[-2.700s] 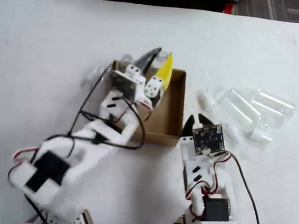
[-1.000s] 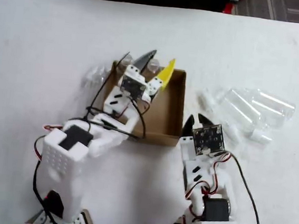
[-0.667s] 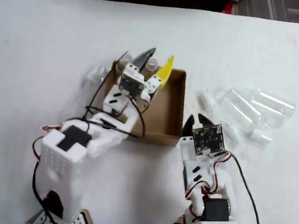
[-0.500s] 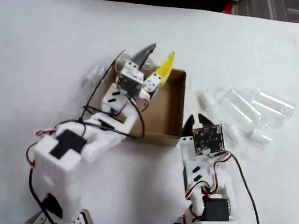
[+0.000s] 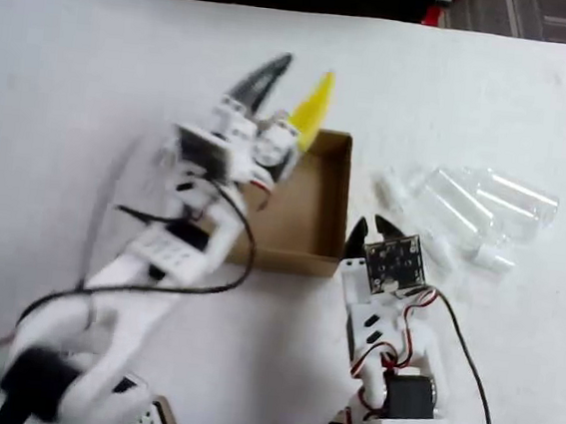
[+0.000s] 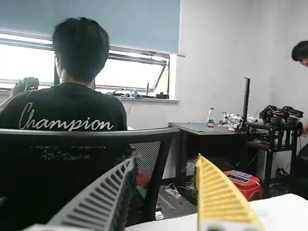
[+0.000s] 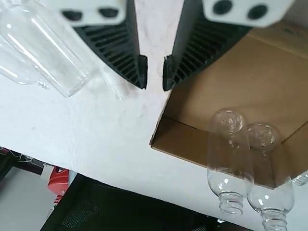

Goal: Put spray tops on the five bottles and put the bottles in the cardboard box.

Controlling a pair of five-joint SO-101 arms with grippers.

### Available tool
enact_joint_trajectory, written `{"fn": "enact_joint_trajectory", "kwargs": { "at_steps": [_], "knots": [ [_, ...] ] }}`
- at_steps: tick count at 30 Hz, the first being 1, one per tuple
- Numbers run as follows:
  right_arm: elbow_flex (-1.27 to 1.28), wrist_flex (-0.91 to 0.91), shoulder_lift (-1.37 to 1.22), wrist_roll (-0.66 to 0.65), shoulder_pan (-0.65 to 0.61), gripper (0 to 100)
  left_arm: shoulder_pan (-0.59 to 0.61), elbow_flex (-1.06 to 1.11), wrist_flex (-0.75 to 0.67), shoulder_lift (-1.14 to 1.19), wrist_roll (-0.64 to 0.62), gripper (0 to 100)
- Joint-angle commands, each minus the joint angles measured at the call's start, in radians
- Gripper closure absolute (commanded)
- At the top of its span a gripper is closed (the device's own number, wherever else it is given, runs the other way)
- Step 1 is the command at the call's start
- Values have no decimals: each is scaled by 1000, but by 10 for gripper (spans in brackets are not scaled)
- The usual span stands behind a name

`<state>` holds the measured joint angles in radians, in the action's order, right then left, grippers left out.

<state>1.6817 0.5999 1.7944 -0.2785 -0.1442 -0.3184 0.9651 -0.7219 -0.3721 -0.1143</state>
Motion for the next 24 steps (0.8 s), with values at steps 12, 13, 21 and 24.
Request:
{"fn": "enact_joint_trajectory", "kwargs": {
  "at_steps": [12, 13, 21, 24],
  "knots": [
    [9, -2, 2, -12, 5, 956, 295, -84, 1223, -719, -55, 819],
    [9, -2, 1, -12, 5, 956, 320, -121, 1270, -682, -55, 819],
    [9, -1, -1, -12, 5, 956, 325, -559, 1637, -165, -55, 819],
    [9, -1, -1, -12, 5, 956, 320, -755, 1769, 64, -55, 819]
  ]
}}
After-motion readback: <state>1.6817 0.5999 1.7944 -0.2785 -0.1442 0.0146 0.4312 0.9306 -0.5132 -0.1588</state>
